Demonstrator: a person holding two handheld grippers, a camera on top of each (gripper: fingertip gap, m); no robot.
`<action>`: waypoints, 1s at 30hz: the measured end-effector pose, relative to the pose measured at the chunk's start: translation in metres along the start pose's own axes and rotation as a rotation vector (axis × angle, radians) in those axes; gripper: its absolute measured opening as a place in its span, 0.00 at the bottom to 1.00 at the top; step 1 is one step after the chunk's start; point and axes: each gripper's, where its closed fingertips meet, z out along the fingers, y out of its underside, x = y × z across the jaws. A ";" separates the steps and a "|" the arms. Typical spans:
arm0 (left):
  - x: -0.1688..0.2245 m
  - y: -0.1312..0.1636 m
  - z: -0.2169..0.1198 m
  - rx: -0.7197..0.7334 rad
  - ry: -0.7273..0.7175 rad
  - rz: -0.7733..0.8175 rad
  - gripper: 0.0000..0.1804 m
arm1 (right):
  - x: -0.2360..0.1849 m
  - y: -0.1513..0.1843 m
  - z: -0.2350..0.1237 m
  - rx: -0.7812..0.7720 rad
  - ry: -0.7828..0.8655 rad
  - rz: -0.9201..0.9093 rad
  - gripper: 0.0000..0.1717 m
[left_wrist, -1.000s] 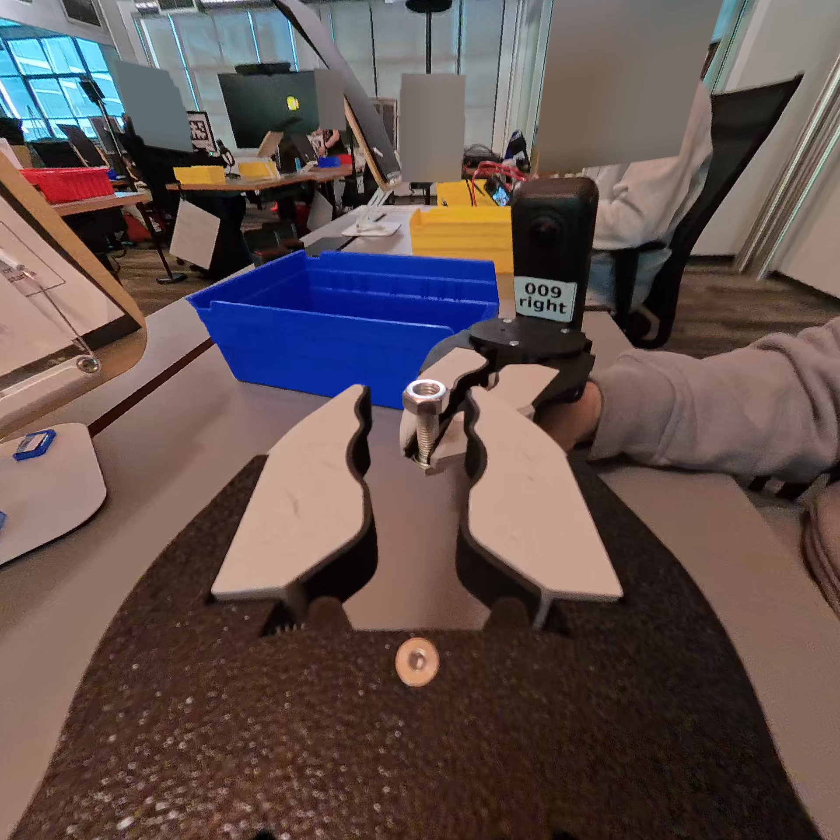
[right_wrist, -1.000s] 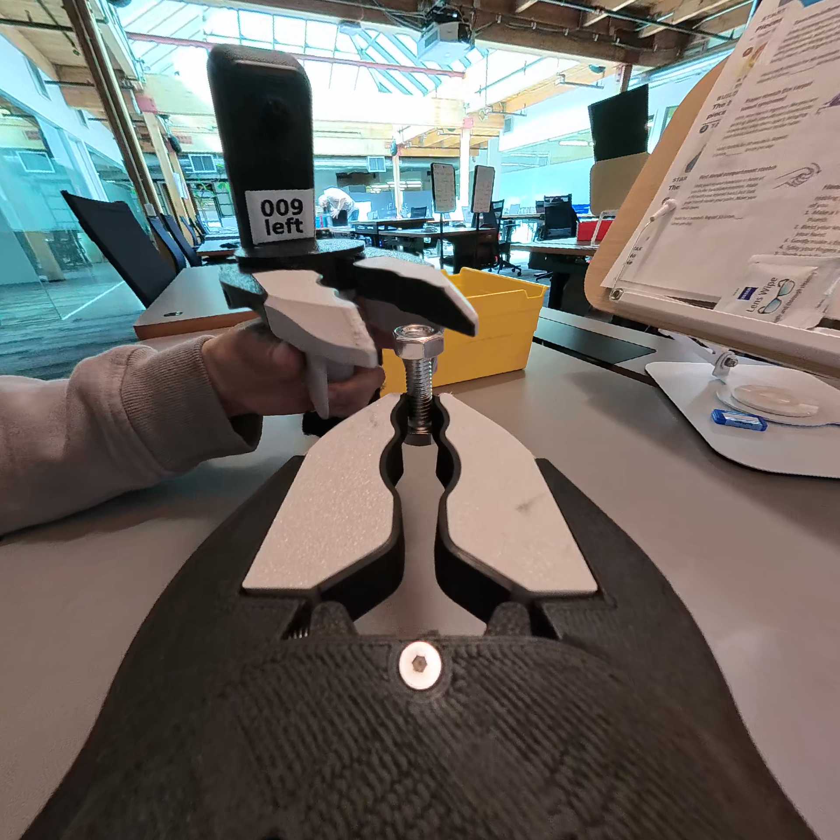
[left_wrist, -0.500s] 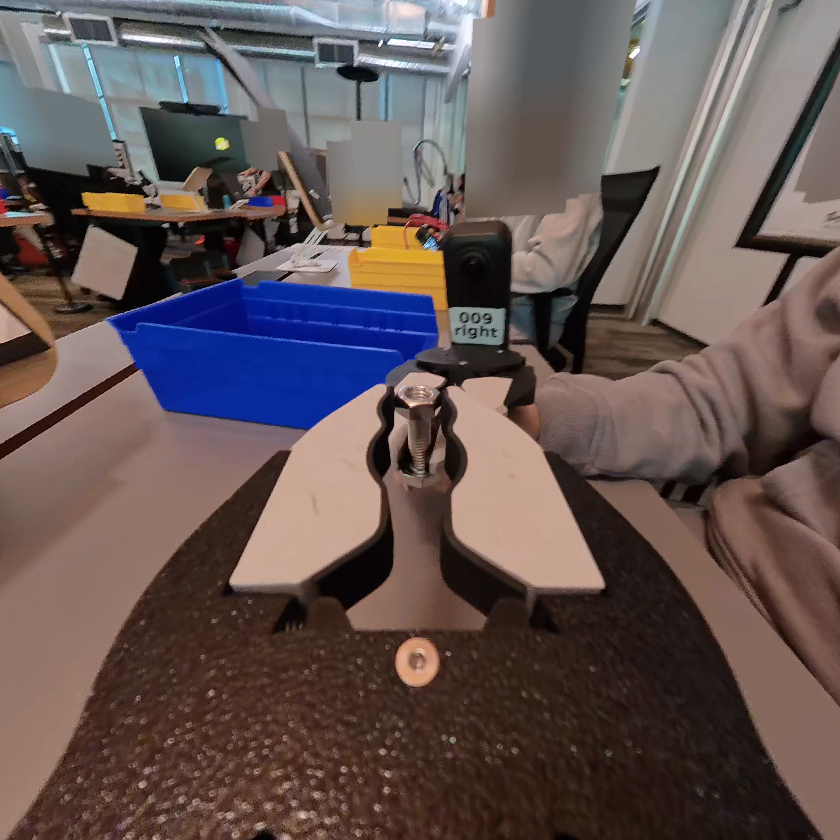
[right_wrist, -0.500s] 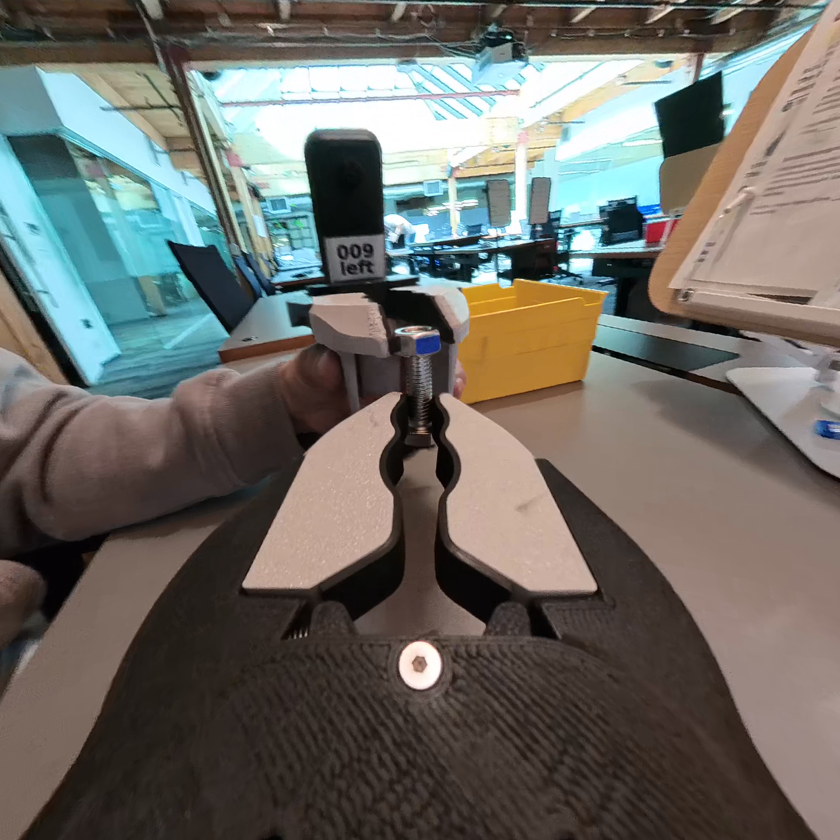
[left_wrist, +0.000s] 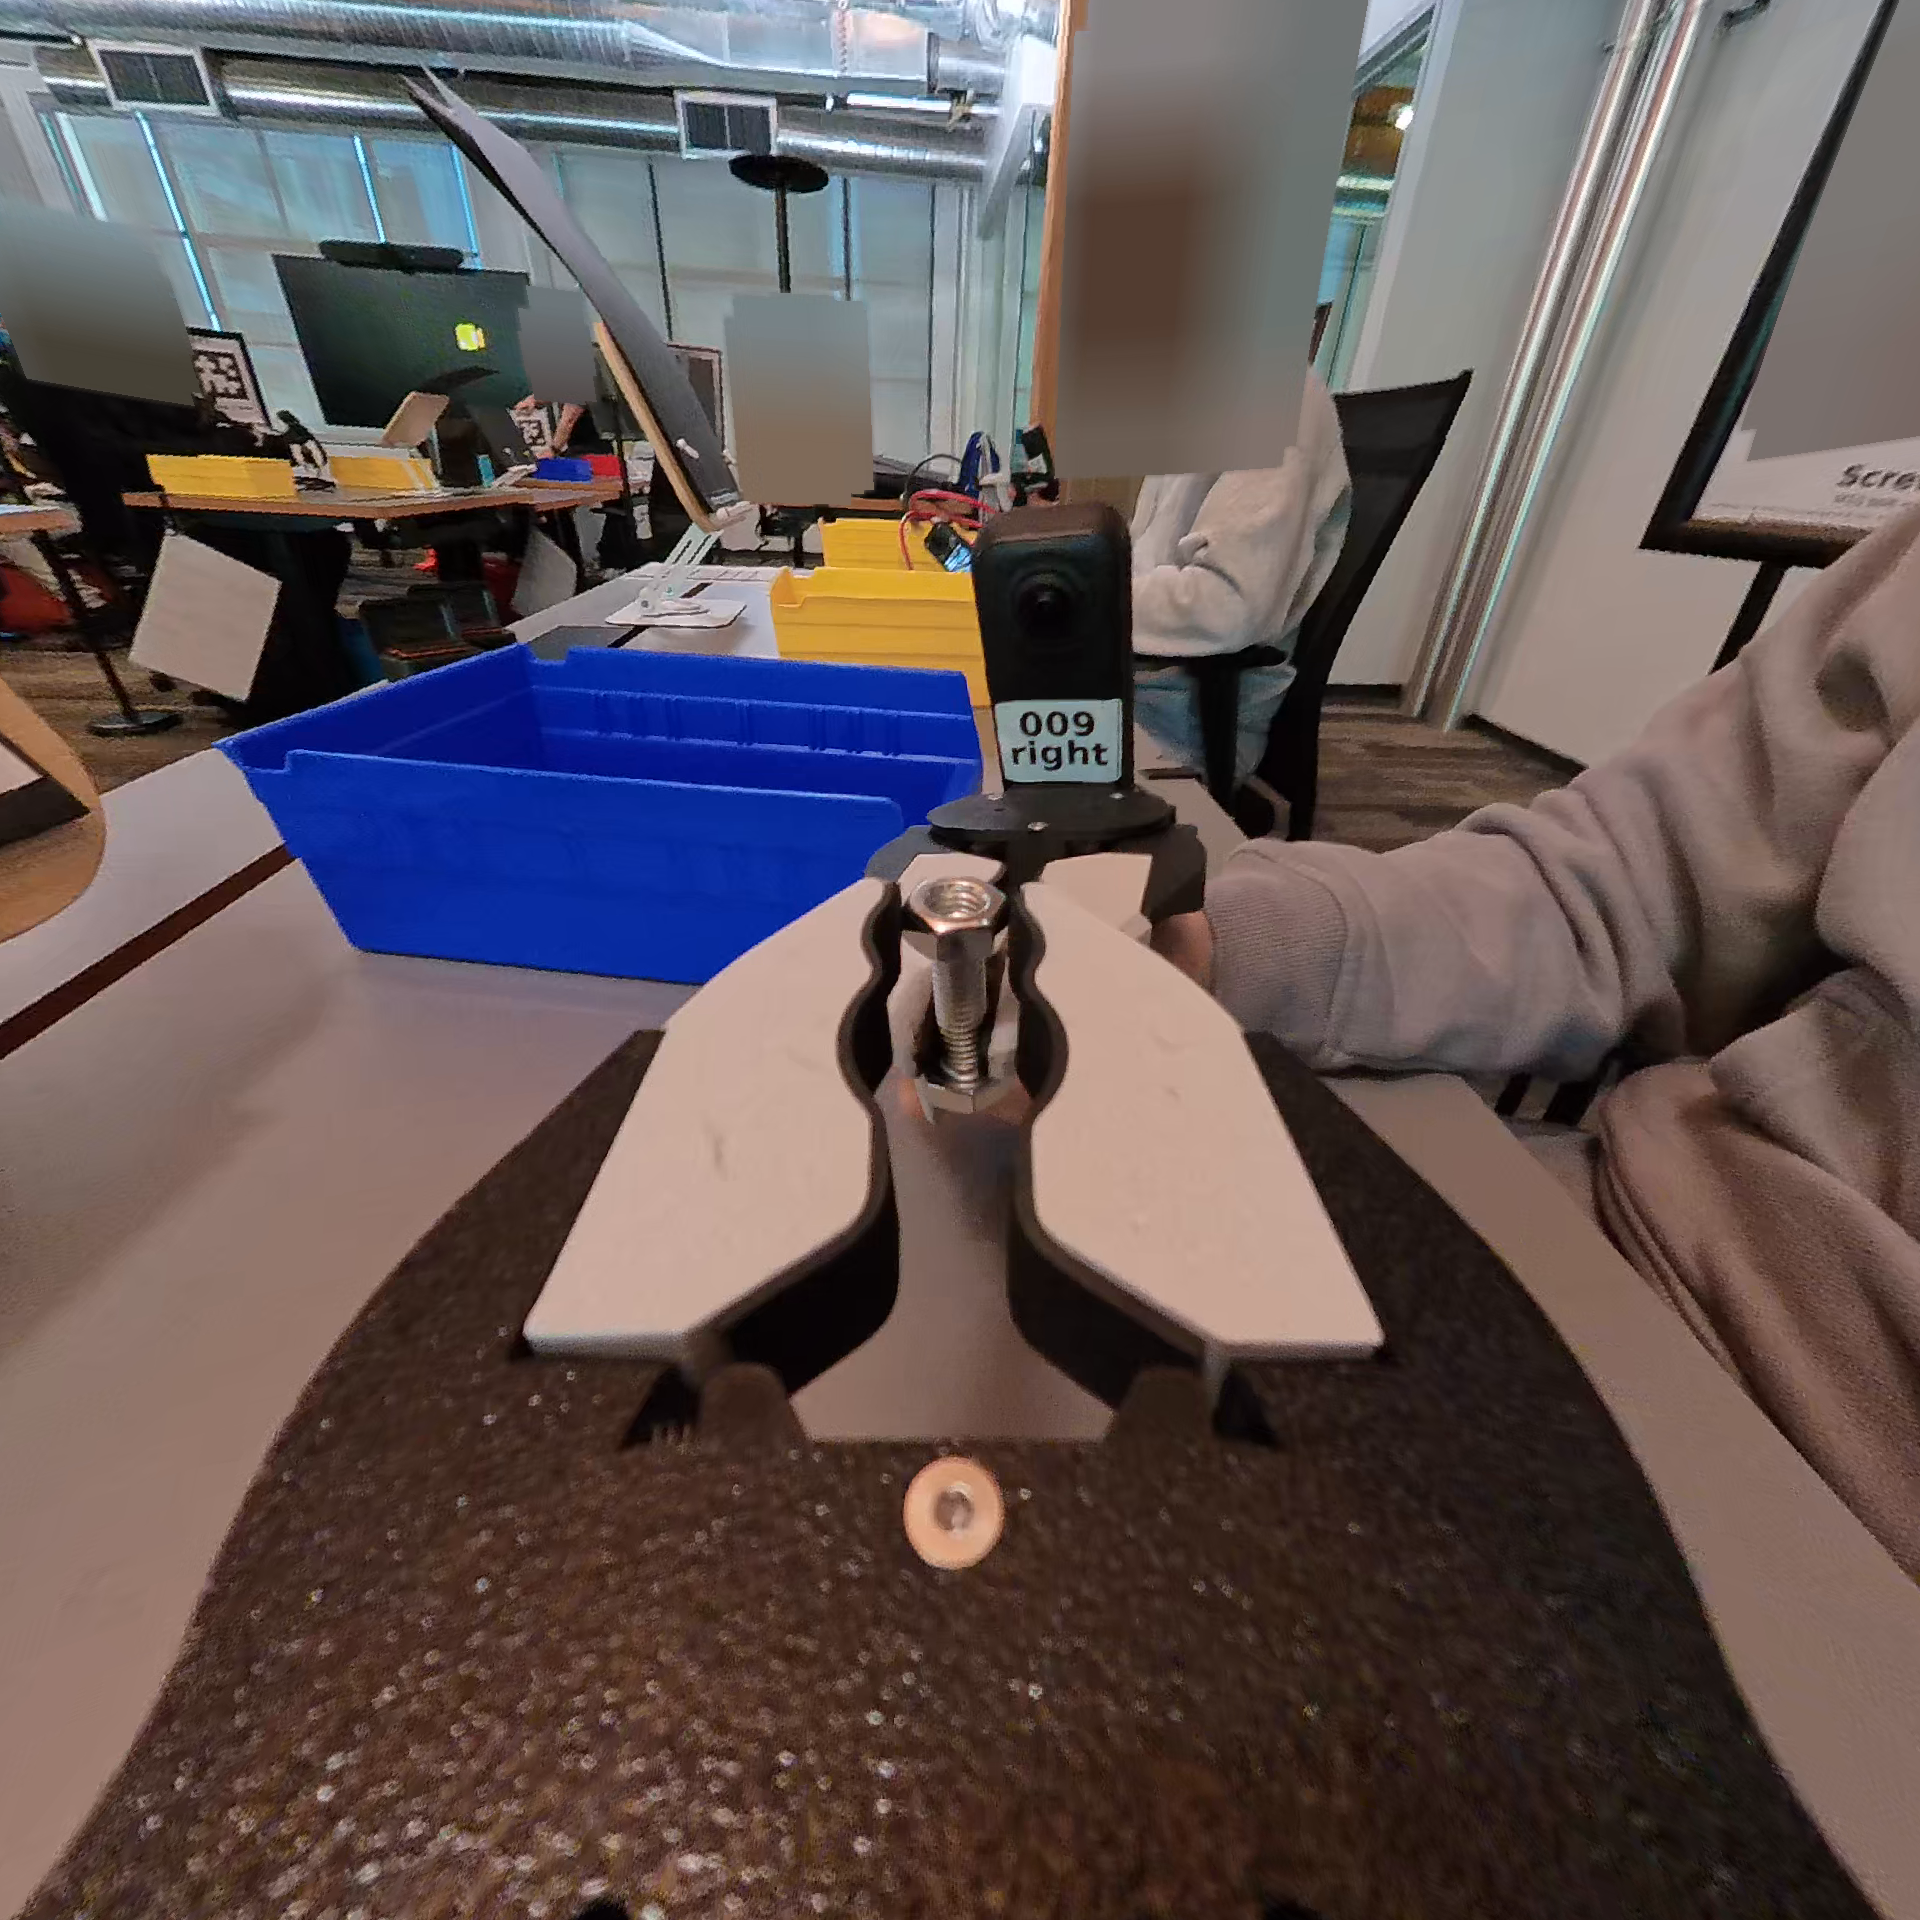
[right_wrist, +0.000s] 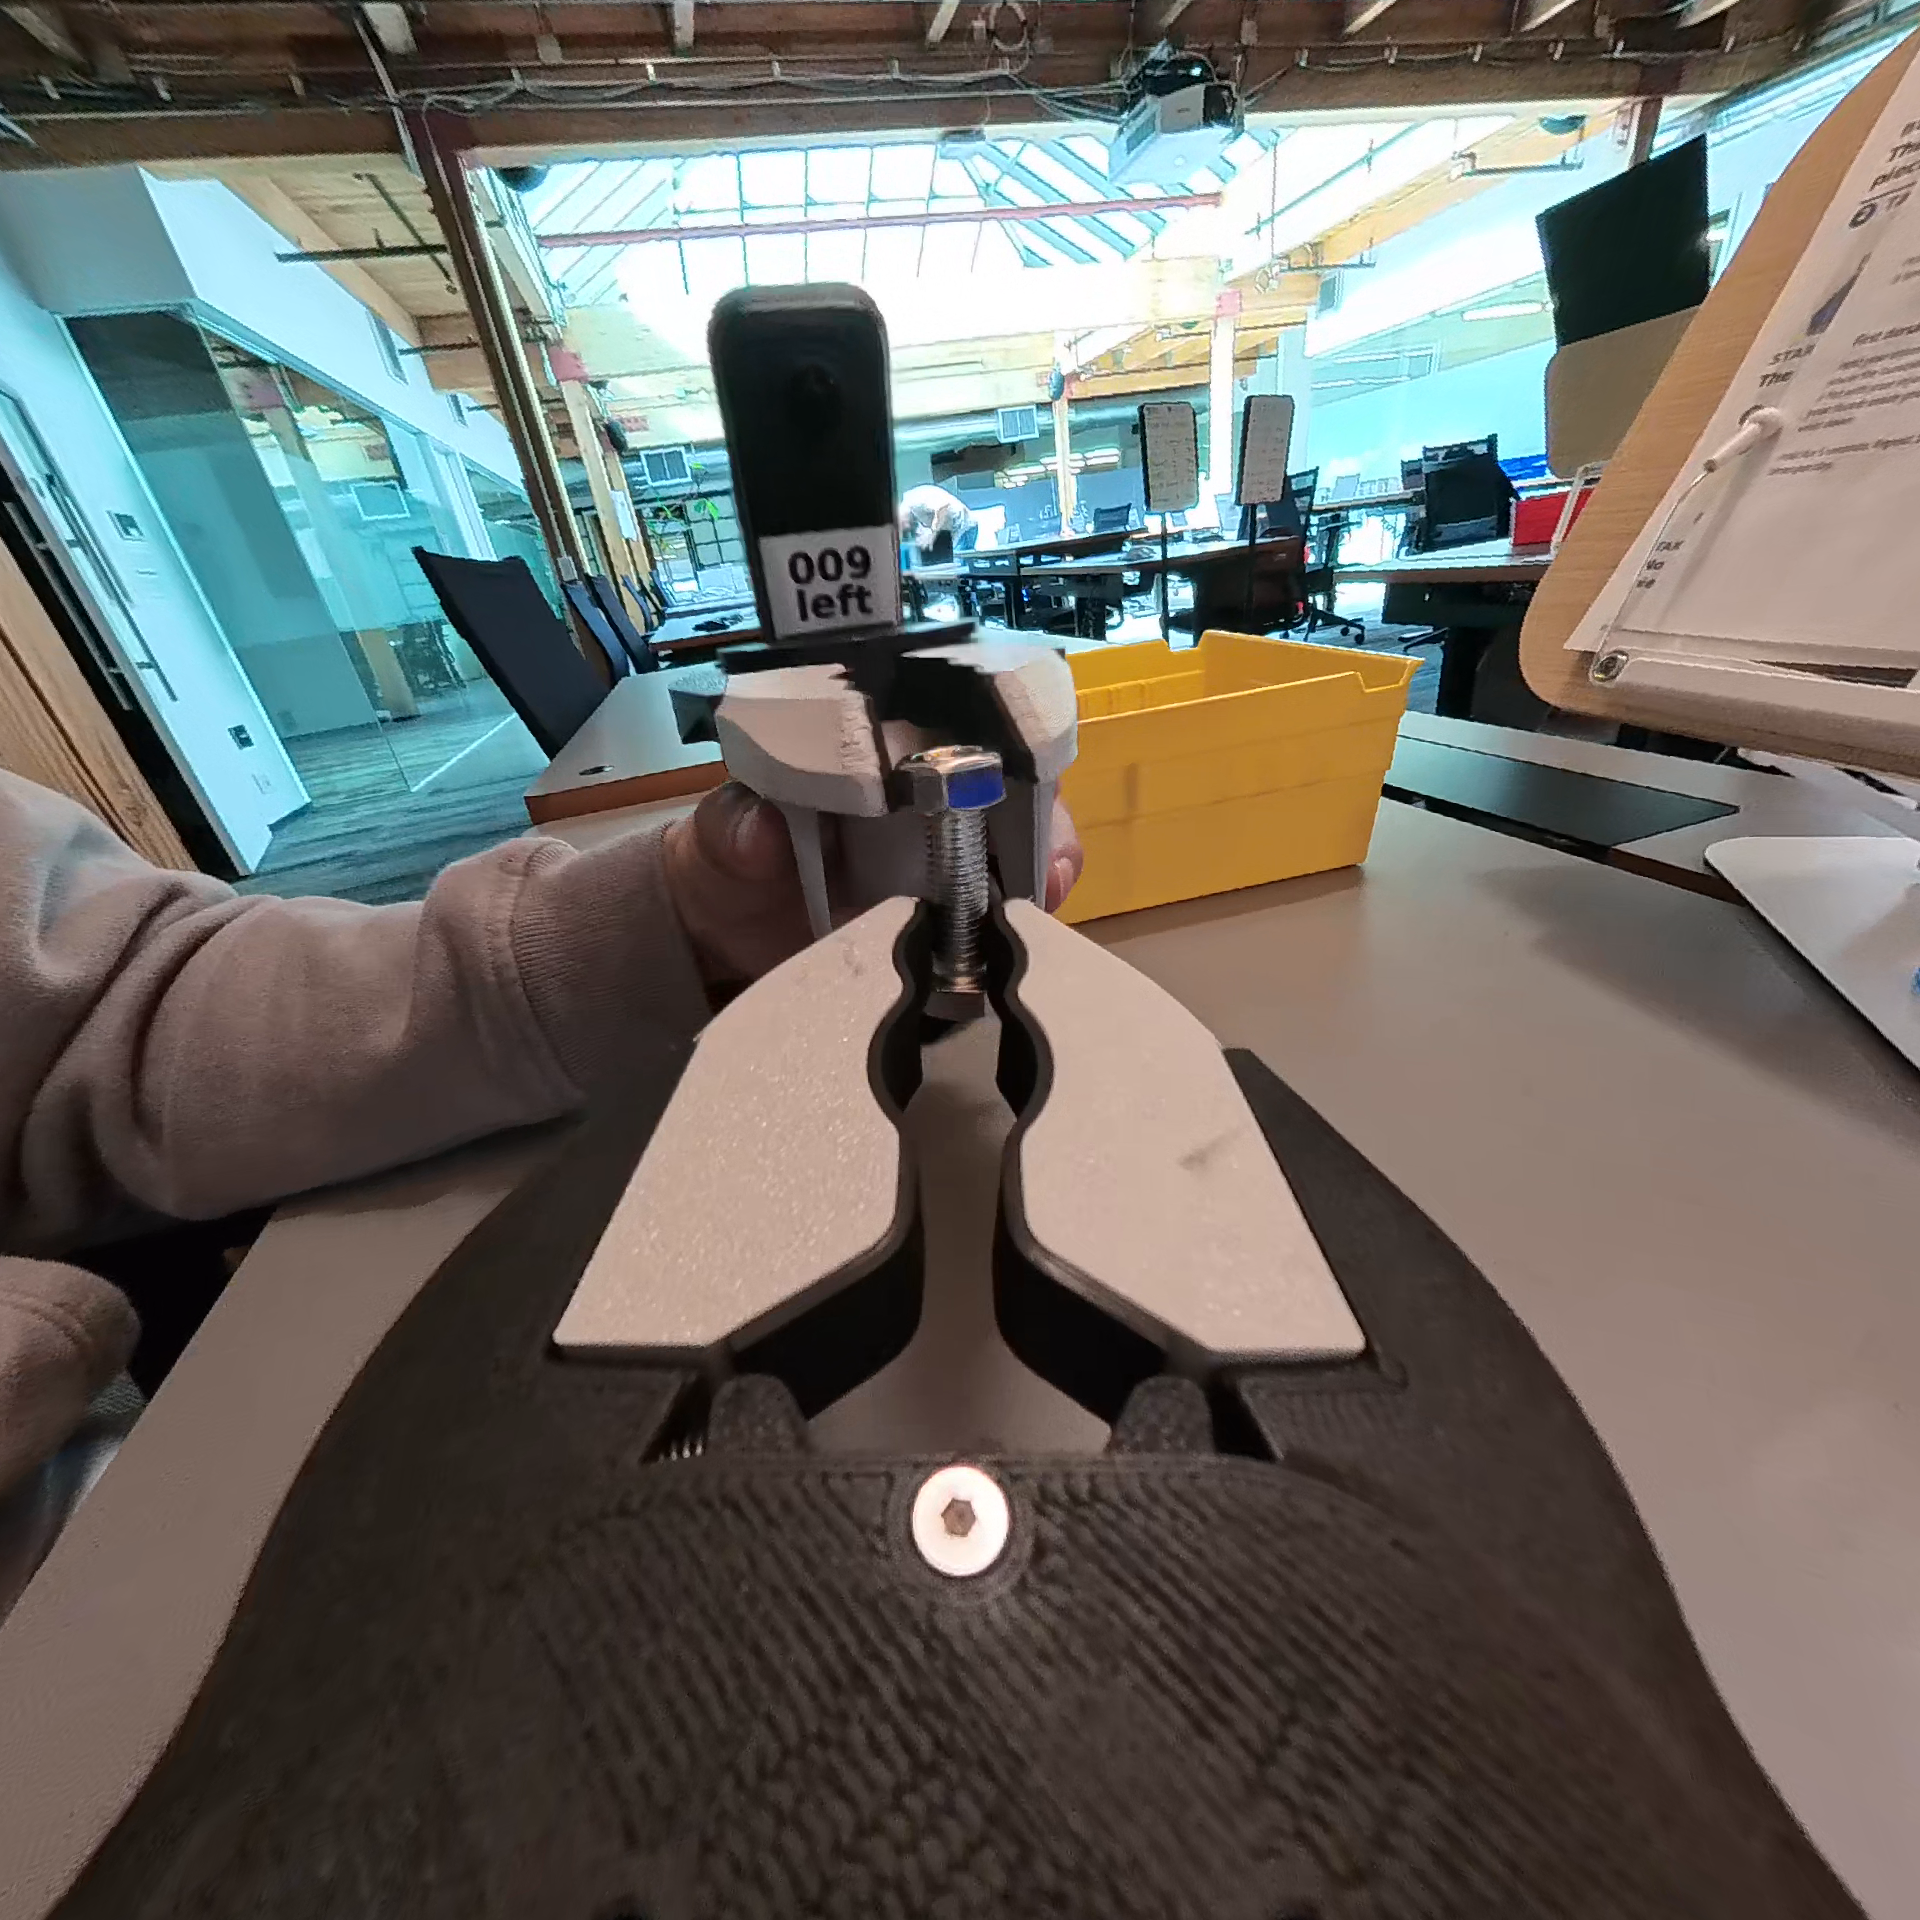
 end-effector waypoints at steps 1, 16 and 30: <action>-0.001 0.001 0.000 -0.018 -0.010 0.010 0.10 | 0.001 0.001 0.000 -0.009 0.008 -0.011 0.05; -0.002 0.005 -0.001 -0.050 -0.024 0.017 0.10 | 0.003 0.005 0.001 -0.036 0.033 -0.038 0.05; -0.013 0.002 -0.008 -0.040 -0.107 0.050 0.16 | 0.006 0.001 -0.002 -0.014 0.045 -0.028 0.05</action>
